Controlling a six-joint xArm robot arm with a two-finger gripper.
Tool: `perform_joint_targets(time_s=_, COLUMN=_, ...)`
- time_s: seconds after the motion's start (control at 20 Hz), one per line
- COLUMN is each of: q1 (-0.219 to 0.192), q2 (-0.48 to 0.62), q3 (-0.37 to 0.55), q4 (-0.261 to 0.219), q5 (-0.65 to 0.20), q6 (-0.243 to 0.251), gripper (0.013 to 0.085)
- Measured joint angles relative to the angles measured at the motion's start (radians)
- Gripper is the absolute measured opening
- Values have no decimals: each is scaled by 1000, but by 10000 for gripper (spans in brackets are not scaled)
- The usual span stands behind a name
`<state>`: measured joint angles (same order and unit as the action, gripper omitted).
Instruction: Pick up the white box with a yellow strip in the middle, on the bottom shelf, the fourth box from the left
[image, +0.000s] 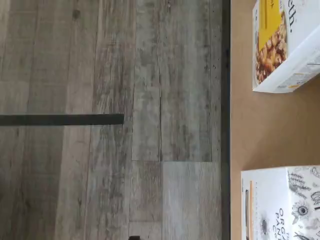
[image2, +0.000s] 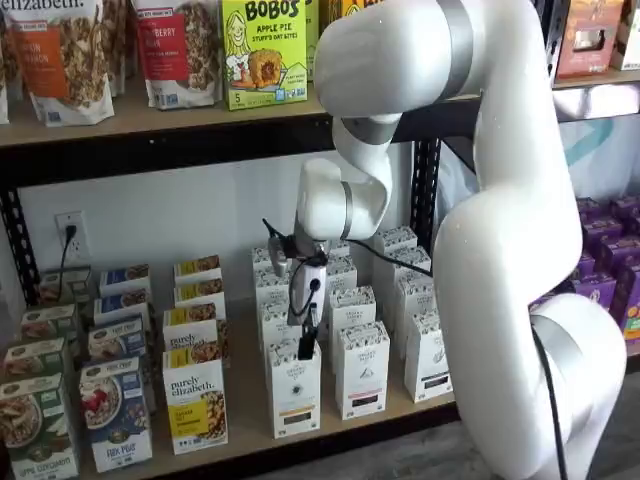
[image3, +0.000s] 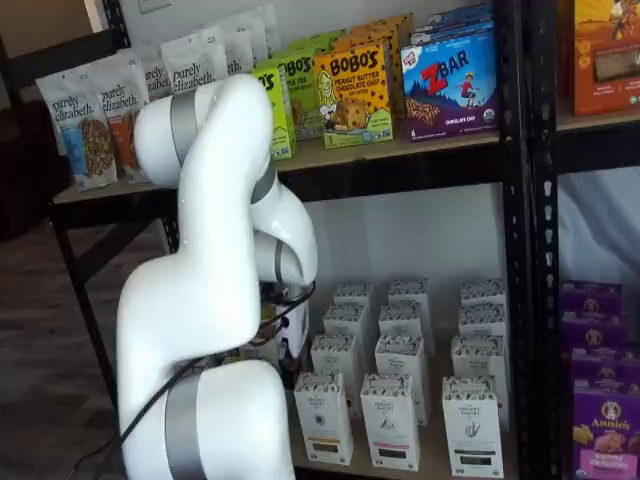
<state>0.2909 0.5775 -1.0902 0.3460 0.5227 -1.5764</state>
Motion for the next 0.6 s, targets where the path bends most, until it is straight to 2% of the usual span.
perform_joint_targets(time_s=0.1, q1=-13, q2=18, q3=-37, q4=-9, q5=75, q6=-1, gripper=850)
perform_joint_targets(time_s=0.2, q1=-22, q2=29, q3=-49, q4=-10, q5=94, q6=-8, gripper=850)
perform_joint_targets(time_s=0.6, q1=-22, q2=51, q3=-28, q4=78, q5=-20, q6=-95, gripper=850)
